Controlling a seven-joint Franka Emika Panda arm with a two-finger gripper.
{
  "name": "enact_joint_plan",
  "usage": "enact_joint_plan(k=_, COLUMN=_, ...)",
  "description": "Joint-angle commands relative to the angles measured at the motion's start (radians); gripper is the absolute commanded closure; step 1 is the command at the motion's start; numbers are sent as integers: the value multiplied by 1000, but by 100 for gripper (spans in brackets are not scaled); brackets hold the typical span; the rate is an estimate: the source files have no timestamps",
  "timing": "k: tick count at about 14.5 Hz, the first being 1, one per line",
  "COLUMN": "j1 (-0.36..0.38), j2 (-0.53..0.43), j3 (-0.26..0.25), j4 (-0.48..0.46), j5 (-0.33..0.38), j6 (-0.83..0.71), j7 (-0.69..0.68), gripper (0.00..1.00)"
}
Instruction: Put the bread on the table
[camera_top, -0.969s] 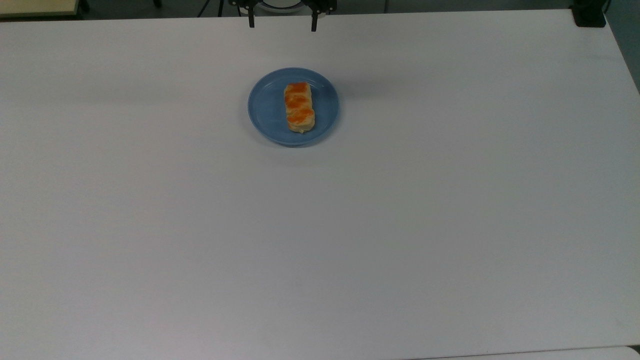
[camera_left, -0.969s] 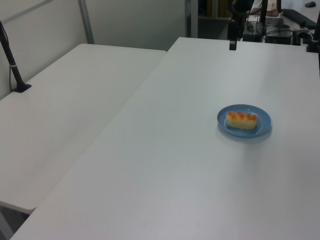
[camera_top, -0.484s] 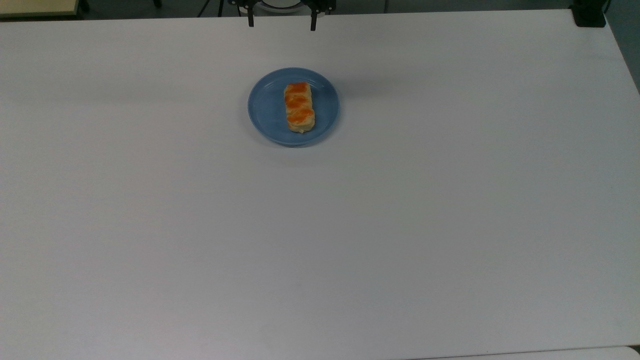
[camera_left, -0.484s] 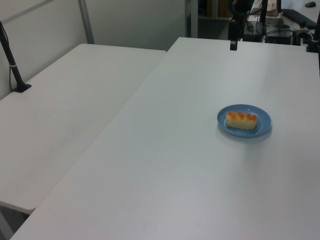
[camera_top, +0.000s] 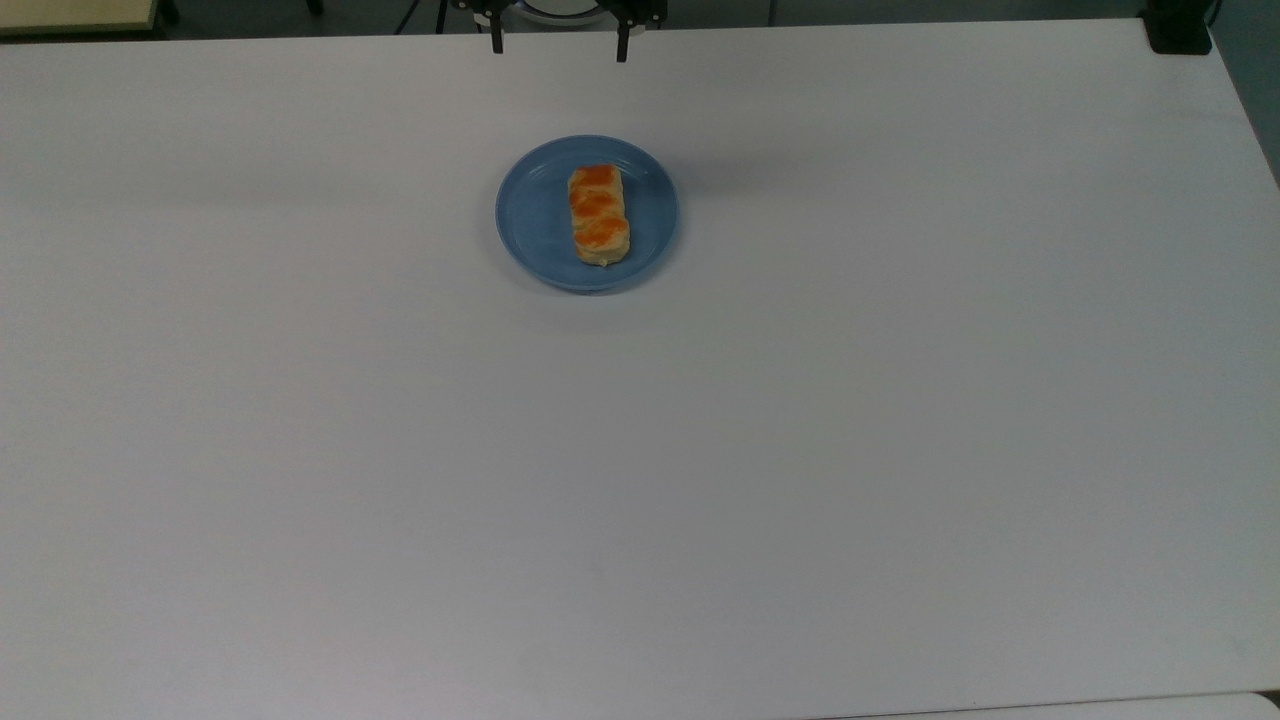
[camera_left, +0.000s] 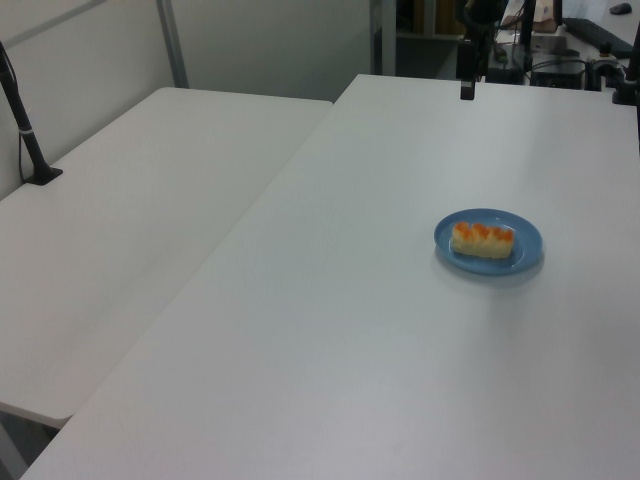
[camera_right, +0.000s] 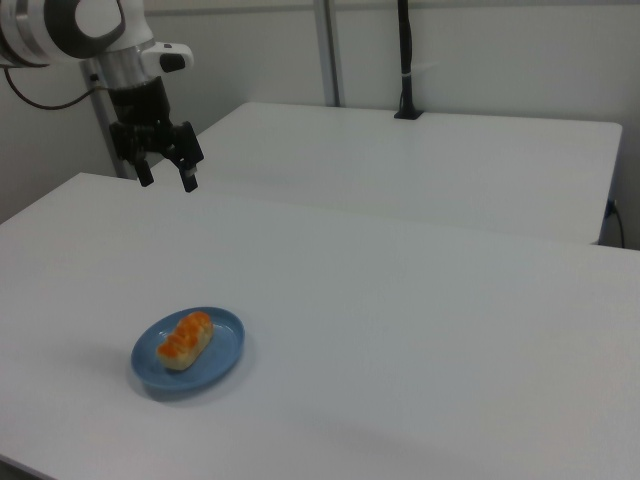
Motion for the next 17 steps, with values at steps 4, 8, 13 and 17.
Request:
enact_joint_plan(k=4, j1=7, j2=-126, j3=-3, j4=-167, j5=40, j6=-26, j7=-44, gripper=0)
enact_joint_plan(k=8, j1=21, j2=-168, j3=0, j4=-304, j5=70, j6=-8, j7=-96, gripper=0)
enact_joint_plan(k=13, j1=38, j2=-154, j3=0, j4=-500, j5=71, j6=237, j7=-86, gripper=0)
enact_joint_plan(k=17, j1=29, j2=-73, j3=-2, j4=-590, j5=59, j6=417, j7=-84, gripper=0)
